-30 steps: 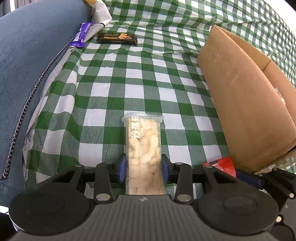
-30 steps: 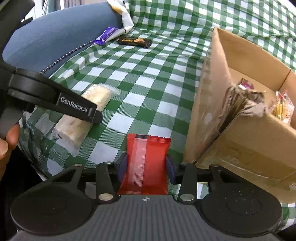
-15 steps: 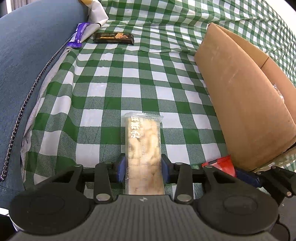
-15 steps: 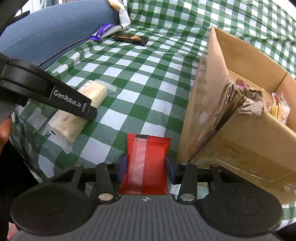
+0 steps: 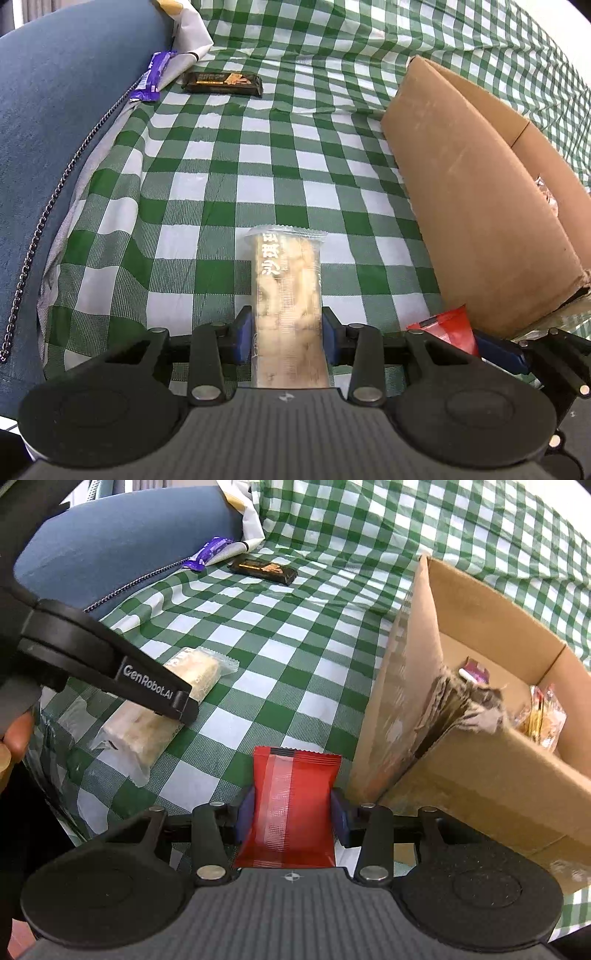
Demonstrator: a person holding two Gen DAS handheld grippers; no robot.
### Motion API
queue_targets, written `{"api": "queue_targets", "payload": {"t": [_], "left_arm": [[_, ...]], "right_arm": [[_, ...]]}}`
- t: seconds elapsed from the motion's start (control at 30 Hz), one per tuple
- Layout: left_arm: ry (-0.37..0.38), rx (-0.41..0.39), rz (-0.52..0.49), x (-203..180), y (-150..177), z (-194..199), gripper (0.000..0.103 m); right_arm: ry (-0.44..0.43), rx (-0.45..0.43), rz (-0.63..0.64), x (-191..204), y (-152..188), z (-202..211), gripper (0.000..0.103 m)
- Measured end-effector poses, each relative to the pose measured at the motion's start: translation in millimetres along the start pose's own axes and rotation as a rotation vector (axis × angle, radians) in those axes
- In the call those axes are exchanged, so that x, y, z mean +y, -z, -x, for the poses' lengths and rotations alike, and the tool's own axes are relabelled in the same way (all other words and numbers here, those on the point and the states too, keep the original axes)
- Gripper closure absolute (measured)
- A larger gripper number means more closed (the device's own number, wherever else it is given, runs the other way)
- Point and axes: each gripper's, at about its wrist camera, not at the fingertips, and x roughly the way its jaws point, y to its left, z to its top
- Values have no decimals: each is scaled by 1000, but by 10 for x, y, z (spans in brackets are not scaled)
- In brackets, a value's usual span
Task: Organize snacks
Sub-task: 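Carry the white bar with the left tool while the right tool carries the red pack over the box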
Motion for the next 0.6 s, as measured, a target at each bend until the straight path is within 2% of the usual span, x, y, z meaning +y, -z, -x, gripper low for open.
{"api": "queue_targets", "payload": {"t": [0.17, 0.33, 0.5, 0.6], "left_arm": [[16, -34, 25, 19, -12, 62, 62], [24, -107, 56, 64, -48, 166, 62], [14, -165, 66, 71, -77, 233, 62], [10, -194, 73, 72, -88, 271, 62]], "right_arm": [[-8, -27, 20, 8, -75, 160, 58], [-46, -72, 22, -39, -224, 446, 58], [-58, -159, 51, -178, -329, 714, 58], [-47, -192, 24, -243, -286, 732, 59]]}}
